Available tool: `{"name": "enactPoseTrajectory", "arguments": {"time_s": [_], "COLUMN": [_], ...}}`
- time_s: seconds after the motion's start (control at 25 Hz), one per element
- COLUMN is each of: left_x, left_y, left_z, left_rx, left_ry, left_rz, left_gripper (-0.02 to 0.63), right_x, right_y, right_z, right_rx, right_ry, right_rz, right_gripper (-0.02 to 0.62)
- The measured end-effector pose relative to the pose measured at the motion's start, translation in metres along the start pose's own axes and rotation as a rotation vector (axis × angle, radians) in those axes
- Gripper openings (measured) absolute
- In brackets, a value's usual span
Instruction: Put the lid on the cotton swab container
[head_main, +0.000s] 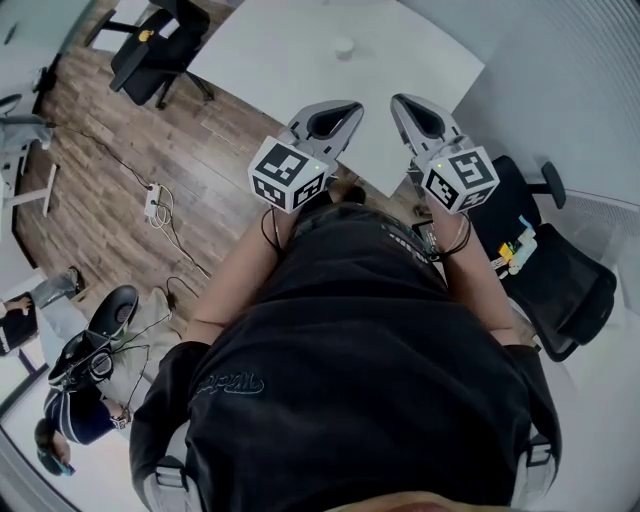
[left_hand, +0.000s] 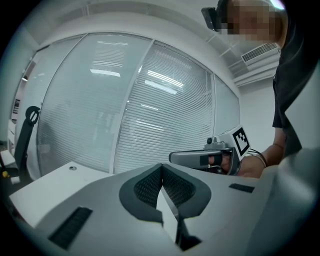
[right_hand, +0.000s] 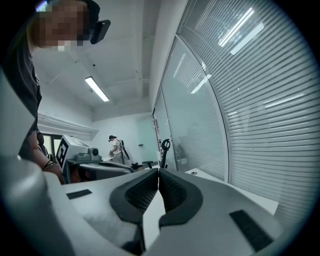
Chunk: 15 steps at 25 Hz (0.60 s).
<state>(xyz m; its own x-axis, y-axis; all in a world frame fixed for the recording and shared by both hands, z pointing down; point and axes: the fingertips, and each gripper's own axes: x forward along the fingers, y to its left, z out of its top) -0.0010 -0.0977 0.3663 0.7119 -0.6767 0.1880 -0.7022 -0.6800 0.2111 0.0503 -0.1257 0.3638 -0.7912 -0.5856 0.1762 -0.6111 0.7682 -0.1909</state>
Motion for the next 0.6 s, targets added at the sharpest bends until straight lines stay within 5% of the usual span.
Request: {"name": "enactPoseTrajectory", "arguments": {"time_s": [0.36,0.6], "left_x": [0.019,0.035], "left_y": [-0.01,-0.003], "left_z": [0.009,0.01], "left_rx": [0.012,0.059], "left_ry": [-0.048,-0.021], "left_rz": [-0.15,-0.163], "left_gripper": [0.017,0.017], "right_x": [0.01,0.011], "right_y": [-0.003,-0.018], "right_z": [-0.007,-0.002], "right_rx": [-0.068,-0.047], "right_ry": [0.089,0.082], "right_rz": [0.078,0.07], "right_gripper": [0.023,0.023]}}
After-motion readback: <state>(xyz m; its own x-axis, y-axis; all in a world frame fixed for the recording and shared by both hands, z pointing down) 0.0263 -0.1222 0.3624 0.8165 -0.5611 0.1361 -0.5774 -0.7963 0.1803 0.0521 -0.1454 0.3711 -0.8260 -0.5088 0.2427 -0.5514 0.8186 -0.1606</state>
